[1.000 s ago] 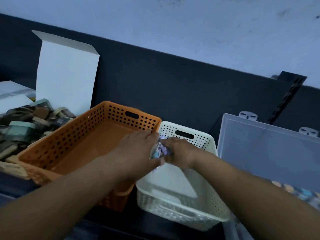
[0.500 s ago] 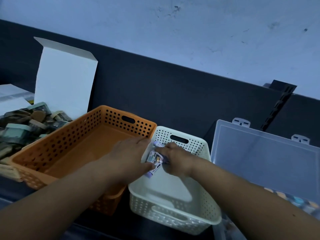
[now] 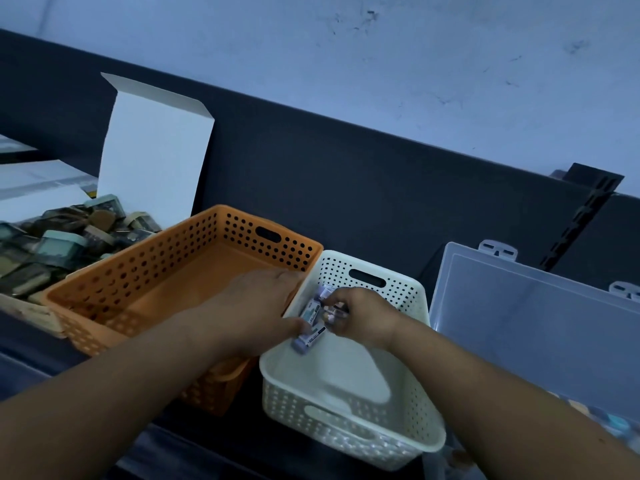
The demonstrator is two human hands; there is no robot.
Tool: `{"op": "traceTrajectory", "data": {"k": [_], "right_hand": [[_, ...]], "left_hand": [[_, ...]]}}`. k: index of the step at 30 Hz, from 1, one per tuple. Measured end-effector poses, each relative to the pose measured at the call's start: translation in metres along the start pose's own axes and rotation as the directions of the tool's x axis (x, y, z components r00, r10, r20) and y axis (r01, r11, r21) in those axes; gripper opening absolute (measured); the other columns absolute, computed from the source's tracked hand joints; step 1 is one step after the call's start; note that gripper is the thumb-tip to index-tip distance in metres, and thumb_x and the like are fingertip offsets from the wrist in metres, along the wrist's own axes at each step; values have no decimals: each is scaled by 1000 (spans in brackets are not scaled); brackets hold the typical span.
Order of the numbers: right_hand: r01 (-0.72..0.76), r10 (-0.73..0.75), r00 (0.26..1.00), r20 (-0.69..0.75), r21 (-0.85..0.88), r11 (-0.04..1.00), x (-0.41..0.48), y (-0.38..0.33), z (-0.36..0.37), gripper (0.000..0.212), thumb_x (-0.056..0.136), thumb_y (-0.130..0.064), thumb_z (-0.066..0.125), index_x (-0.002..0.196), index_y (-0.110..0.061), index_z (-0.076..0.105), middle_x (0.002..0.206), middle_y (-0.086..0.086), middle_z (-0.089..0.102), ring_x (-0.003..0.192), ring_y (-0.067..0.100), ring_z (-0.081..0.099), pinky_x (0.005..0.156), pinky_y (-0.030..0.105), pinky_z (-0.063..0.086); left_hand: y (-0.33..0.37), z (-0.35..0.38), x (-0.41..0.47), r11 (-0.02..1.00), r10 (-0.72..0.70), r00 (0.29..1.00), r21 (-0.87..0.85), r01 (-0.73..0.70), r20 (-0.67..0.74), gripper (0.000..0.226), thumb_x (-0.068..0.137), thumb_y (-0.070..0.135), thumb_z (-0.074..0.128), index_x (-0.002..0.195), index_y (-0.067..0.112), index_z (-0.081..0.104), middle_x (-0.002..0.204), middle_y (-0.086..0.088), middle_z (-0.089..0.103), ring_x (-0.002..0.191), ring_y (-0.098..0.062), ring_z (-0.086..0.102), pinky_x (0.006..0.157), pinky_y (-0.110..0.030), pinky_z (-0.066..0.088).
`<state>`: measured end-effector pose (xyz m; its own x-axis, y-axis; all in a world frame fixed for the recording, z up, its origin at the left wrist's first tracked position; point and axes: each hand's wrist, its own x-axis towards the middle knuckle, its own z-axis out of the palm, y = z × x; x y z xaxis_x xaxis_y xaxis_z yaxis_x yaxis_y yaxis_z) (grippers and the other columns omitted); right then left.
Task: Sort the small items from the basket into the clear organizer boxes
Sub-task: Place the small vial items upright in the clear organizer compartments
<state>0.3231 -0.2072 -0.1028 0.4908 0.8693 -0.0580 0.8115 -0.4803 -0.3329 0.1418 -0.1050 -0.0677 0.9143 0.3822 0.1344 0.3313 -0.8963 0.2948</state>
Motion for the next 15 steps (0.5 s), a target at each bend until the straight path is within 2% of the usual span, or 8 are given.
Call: {"op": "traceTrajectory", "data": {"k": [3,6,8,10,12,15], "right_hand": [[-115,109,993,36,232,966,-1,4,-5,16,84,-19,69,98,-23,63,86,1,63,66,12,56,63,25,48],[-155,127,988,88,558,815,-11,2,-20,18,87,-7,64,104,-15,65,89,4,63,69,12,55,55,21,45],[-159,80,986,144,713,683,-22,-1,-35,26,88,-3,60,112,-12,64,94,4,64,73,11,57,55,18,45],[-166,15,981,191,811,561,-35,-3,-47,33,88,0,60,120,-10,60,96,6,64,74,10,60,59,19,48],[-155,-35,980,198,853,498,-48,-4,-57,35,89,1,60,122,-10,57,96,8,62,73,11,60,59,20,48],[-123,-87,980,181,882,456,-68,0,-66,29,91,0,59,115,-16,61,90,4,67,69,10,63,61,21,45]], "left_hand": [[1,-2,1,998,50,996,48,-47,-69,71,82,56,59,143,30,33,140,10,46,125,-11,42,104,-30,34],[6,0,4,996,90,988,1,-90,-128,66,88,47,58,145,30,31,144,12,41,130,-8,38,106,-26,31],[15,-1,7,989,40,991,-138,-58,-131,61,92,39,55,147,31,29,148,11,37,133,-8,36,105,-25,31],[29,-4,11,928,-25,996,-373,-10,-89,54,94,28,57,143,32,36,141,8,46,123,-9,48,99,-25,40],[42,-7,14,802,-51,998,-597,20,-36,44,91,15,60,132,32,52,124,6,59,104,-9,60,92,-32,51],[59,-8,17,665,-40,999,-746,20,-10,29,85,1,64,107,21,68,97,-5,70,90,-21,69,86,-39,56]]}}
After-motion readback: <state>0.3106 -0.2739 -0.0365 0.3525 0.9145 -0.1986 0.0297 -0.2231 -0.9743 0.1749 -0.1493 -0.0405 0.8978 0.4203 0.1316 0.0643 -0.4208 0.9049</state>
